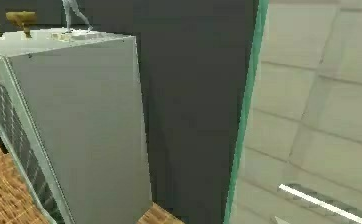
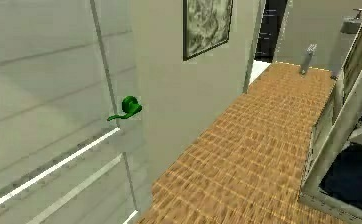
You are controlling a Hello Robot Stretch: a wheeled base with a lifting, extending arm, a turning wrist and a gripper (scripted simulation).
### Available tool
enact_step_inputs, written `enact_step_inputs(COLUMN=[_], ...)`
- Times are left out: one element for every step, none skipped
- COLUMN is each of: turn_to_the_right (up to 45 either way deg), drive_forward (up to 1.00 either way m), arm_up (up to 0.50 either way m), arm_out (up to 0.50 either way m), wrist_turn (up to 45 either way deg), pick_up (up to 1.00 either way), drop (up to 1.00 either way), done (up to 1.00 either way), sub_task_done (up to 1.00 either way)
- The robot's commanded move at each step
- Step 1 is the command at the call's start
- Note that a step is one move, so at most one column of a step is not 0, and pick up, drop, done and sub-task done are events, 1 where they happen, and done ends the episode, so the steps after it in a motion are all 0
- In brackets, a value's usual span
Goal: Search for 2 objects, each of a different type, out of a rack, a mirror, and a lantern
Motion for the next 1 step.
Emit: enact_step_inputs(turn_to_the_right=[-45.0], drive_forward=[0.00], arm_up=[0.00], arm_out=[0.00], wrist_turn=[0.0], pick_up=[0.00], drop=[0.00], done=[0.00], sub_task_done=[0.00])
